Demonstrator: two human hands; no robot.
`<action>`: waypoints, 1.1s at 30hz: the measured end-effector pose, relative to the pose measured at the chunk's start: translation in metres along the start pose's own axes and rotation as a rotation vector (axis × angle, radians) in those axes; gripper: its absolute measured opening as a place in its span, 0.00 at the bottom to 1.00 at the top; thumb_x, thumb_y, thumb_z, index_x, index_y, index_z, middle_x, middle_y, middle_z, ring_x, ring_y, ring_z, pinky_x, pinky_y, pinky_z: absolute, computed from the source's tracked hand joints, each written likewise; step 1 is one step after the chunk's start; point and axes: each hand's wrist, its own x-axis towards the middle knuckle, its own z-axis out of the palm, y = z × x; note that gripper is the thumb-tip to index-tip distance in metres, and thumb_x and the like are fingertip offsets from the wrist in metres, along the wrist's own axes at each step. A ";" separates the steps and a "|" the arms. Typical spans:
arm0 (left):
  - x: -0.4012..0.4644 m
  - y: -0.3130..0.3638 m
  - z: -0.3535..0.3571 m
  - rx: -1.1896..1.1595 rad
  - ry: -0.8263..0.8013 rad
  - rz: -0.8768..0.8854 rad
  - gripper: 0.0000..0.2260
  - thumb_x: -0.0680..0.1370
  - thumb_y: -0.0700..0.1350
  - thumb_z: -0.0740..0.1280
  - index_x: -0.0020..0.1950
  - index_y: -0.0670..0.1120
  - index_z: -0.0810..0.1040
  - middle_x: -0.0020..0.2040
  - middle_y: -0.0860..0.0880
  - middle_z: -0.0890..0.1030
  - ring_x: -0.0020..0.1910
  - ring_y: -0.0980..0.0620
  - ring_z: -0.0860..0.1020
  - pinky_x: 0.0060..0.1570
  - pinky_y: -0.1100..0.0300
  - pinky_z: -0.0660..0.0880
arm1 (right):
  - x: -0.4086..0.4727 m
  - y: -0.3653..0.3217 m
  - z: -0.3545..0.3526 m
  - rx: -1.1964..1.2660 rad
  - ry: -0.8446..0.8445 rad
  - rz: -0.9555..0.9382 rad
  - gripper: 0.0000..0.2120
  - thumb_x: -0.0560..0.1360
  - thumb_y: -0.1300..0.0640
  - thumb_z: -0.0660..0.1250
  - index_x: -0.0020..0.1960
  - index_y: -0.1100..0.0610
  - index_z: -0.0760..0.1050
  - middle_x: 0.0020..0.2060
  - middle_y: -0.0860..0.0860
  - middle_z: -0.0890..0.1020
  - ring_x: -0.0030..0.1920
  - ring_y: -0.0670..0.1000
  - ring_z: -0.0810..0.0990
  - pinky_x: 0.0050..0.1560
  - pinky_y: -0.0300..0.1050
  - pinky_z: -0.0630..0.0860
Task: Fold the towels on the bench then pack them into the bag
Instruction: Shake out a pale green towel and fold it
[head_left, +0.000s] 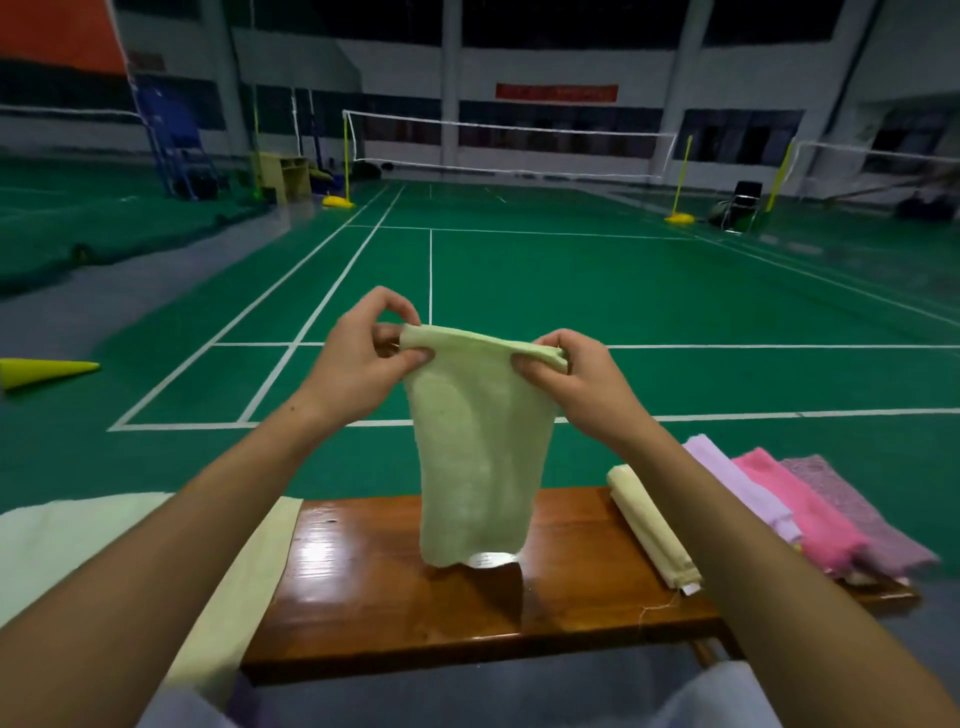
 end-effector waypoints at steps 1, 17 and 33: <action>-0.004 0.006 -0.001 -0.040 0.004 -0.015 0.15 0.77 0.32 0.74 0.57 0.45 0.73 0.46 0.39 0.87 0.42 0.45 0.82 0.48 0.38 0.81 | -0.005 -0.005 -0.004 0.034 0.012 -0.008 0.09 0.77 0.56 0.76 0.51 0.61 0.80 0.37 0.49 0.80 0.31 0.40 0.73 0.33 0.35 0.70; -0.018 -0.005 0.015 -0.161 0.031 -0.136 0.11 0.79 0.37 0.73 0.60 0.42 0.78 0.44 0.40 0.87 0.39 0.47 0.83 0.39 0.53 0.80 | -0.015 0.021 0.004 0.271 0.019 0.150 0.10 0.76 0.58 0.77 0.49 0.64 0.80 0.34 0.53 0.82 0.31 0.49 0.81 0.33 0.40 0.76; 0.002 -0.264 0.124 0.367 -0.042 -0.543 0.15 0.78 0.39 0.70 0.63 0.51 0.75 0.57 0.52 0.81 0.52 0.48 0.81 0.56 0.50 0.78 | 0.043 0.258 0.153 -0.259 -0.106 0.536 0.06 0.78 0.48 0.71 0.47 0.50 0.79 0.43 0.46 0.83 0.49 0.50 0.83 0.54 0.50 0.81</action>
